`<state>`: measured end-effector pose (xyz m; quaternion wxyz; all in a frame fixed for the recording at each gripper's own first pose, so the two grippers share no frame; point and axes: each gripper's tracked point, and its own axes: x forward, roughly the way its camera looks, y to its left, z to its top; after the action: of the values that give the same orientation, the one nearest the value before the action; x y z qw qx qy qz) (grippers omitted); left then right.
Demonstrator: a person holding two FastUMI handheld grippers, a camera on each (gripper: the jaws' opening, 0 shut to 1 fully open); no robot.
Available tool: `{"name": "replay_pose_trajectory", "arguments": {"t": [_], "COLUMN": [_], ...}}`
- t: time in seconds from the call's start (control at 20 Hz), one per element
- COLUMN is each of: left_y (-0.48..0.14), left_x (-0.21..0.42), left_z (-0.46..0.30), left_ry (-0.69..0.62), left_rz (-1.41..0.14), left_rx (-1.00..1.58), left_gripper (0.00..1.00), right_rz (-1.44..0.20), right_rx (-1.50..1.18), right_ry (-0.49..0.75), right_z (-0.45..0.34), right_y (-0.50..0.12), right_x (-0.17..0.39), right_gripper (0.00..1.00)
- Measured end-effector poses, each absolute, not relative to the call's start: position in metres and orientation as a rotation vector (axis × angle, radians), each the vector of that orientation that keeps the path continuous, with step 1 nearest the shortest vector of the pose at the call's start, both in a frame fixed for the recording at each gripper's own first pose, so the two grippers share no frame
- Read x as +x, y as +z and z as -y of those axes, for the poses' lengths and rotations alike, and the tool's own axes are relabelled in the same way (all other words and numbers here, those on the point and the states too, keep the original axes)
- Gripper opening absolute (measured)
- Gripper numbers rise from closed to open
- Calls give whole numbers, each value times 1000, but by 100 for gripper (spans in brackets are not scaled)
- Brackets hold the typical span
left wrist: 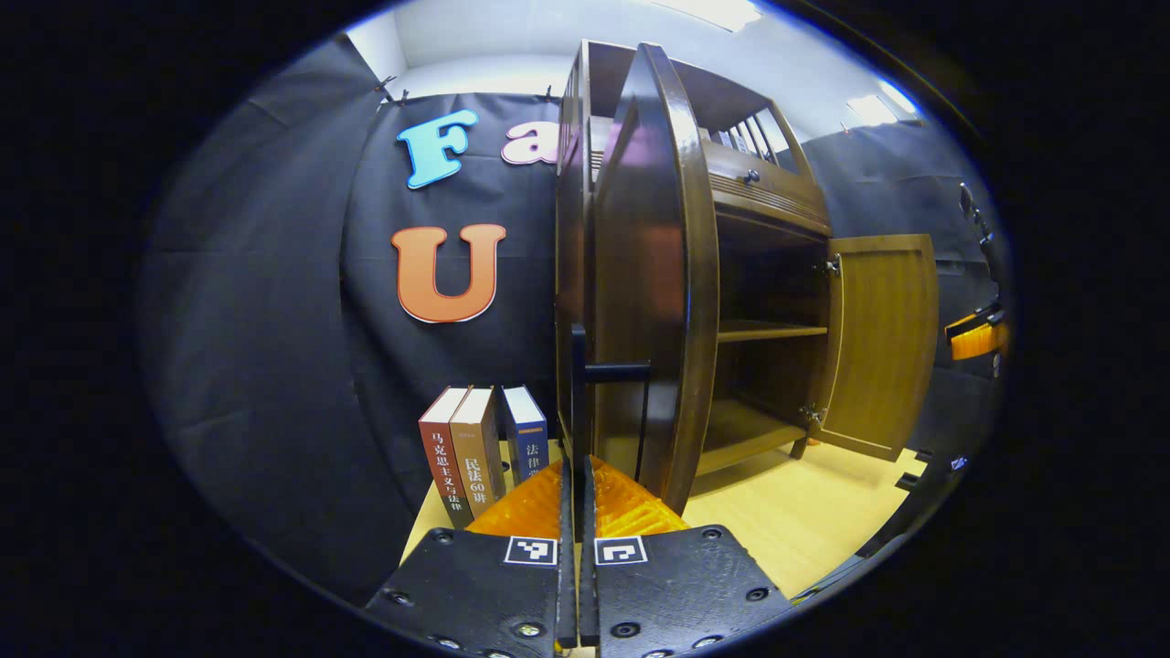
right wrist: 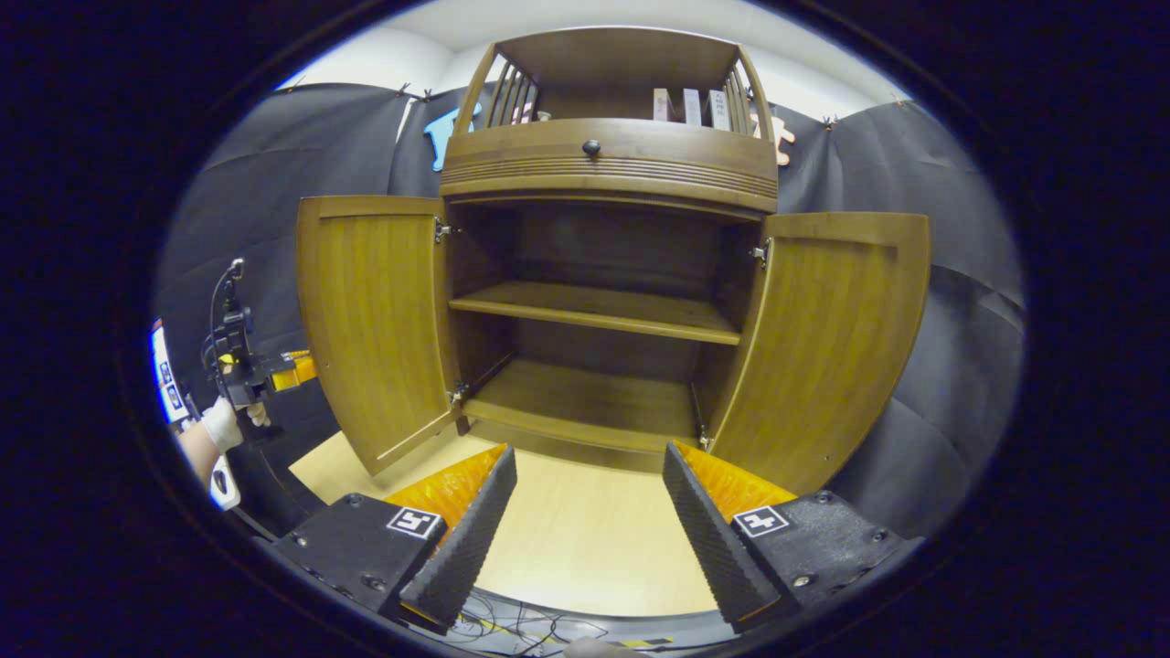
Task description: Open the right door of the double-door shoe cabinet with the right hand, and open the left door with the left hand.
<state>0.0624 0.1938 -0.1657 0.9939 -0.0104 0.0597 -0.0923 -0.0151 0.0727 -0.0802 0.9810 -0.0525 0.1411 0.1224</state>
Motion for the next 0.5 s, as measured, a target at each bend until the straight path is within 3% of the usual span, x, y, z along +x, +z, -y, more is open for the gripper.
{"name": "replay_pose_trajectory", "arguments": {"t": [0.1, 0.2, 0.45, 0.5], "left_y": [-167, -173, -181, -180], "left_x": [53, 39, -21, -34], "left_z": [-200, -202, -222, -220], "left_ry": [-153, -121, 102, 160], "left_rz": [-138, -159, -223, -234], "left_rx": [18, 40, 72, 59], "left_gripper": [3, 21, 97, 96], "right_rz": [-281, -275, -262, -259], "right_rx": [-99, -95, -89, -89], "right_ry": [262, 292, 380, 395], "right_z": [-71, -70, -51, -44], "right_y": [-80, -78, -77, -77], "right_x": [-14, -14, -12, -12], "right_gripper": [100, 100, 100, 100]}}
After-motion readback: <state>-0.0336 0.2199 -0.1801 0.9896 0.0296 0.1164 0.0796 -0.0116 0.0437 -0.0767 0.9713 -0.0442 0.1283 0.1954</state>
